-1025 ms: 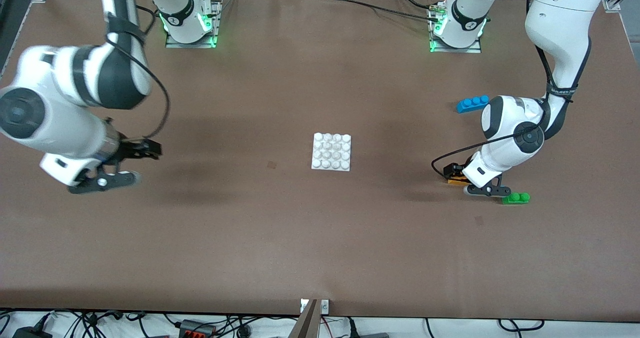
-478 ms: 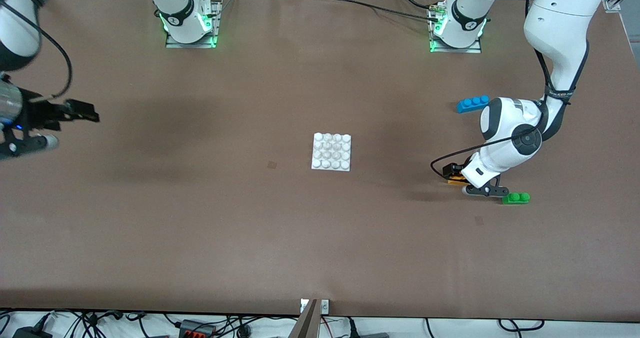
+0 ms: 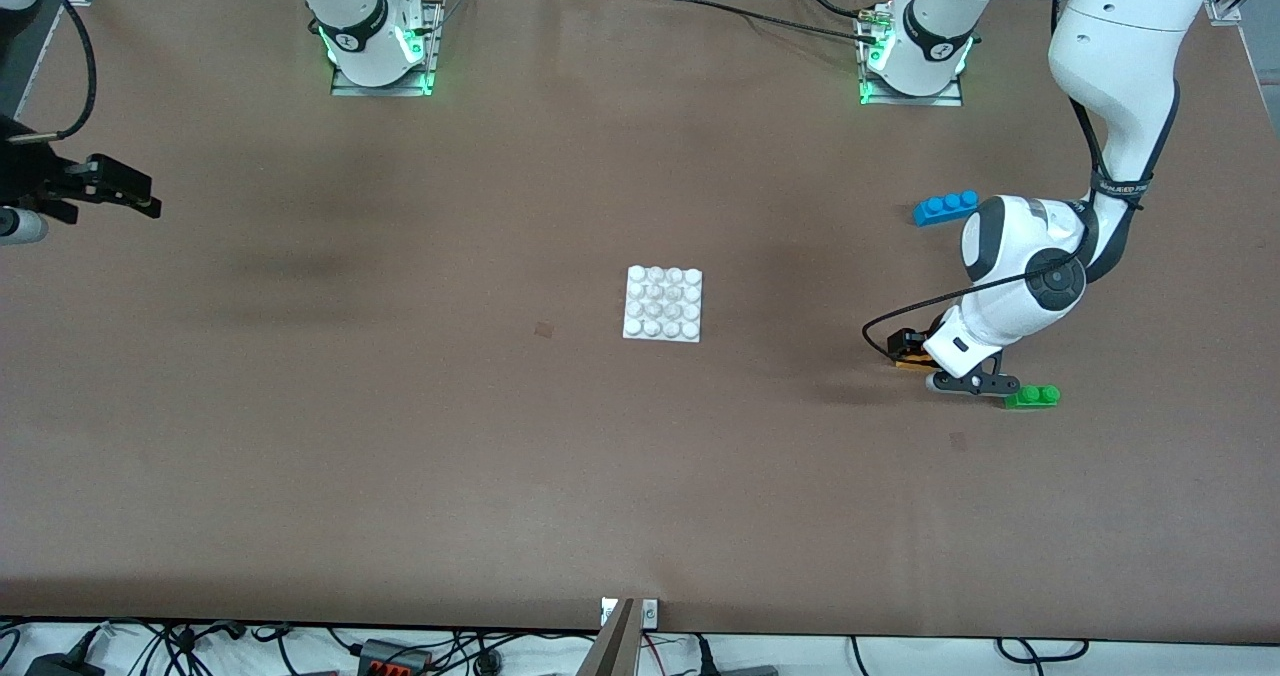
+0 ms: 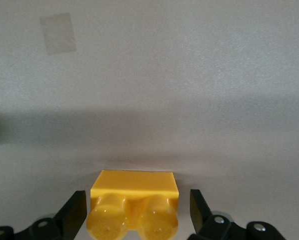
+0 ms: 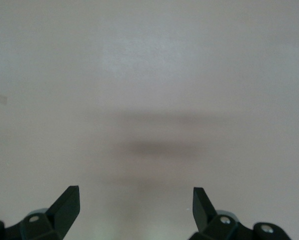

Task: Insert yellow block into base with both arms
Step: 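Lift the yellow brick with the left gripper and carry it over the base plate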

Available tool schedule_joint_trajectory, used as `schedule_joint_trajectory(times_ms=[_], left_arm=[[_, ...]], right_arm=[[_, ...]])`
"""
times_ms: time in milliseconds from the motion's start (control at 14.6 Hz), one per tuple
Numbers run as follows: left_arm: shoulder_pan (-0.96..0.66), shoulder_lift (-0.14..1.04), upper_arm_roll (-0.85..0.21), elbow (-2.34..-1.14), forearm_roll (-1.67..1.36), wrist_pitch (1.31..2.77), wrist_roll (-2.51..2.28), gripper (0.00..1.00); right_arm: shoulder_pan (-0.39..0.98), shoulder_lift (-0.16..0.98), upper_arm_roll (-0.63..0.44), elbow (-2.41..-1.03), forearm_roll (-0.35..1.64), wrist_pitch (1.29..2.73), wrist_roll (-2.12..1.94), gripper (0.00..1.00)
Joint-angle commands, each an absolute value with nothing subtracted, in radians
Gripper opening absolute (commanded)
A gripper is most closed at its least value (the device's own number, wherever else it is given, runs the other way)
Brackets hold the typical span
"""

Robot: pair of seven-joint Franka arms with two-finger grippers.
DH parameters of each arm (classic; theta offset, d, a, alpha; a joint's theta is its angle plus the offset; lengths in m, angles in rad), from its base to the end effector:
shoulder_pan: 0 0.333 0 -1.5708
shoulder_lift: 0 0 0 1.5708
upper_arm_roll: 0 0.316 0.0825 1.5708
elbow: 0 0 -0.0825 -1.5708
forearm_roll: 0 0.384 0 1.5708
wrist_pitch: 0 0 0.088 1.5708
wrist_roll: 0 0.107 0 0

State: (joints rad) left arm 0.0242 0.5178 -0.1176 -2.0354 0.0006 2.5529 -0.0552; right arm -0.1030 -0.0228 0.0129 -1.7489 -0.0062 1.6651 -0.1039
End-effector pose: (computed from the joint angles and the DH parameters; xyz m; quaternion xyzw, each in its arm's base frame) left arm 0.5958 -0.0551 0.1881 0.9995 -0.0117 -0.0006 0.0289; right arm 0.5465 -0.0499 0.5607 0.9995 0.0073 -0.0307 0.0003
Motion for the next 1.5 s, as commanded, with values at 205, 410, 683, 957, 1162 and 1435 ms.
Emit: schedule_joint_trajectory(times_ms=[205, 410, 683, 957, 1162, 1435], left_arm=[[0.028, 0.514, -0.118, -2.031, 0.015, 2.556, -0.049, 0.7], [0.028, 0.509, -0.12, -2.029, 0.015, 2.554, -0.058, 0.65], [0.025, 0.497, -0.132, -1.973, 0.015, 2.444, -0.069, 0.52], [0.012, 0.469, -0.202, -1.936, 0.012, 2.321, -0.179, 0.52], [-0.012, 0.466, -0.285, -1.922, 0.014, 2.293, -0.381, 0.51], [-0.049, 0.495, -0.38, -1.881, 0.015, 2.293, -0.477, 0.51]], right_arm=[[-0.12, -0.035, 0.041, -1.689, -0.028, 1.622, -0.038, 1.0], [-0.117, -0.037, 0.041, -1.687, -0.02, 1.608, -0.028, 1.0], [-0.12, -0.037, 0.038, -1.69, -0.017, 1.597, -0.028, 1.0], [-0.121, -0.037, 0.038, -1.693, -0.017, 1.592, -0.028, 1.0], [-0.123, -0.035, 0.037, -1.694, -0.015, 1.594, -0.028, 1.0], [-0.123, -0.035, 0.035, -1.694, -0.009, 1.592, -0.028, 1.0]])
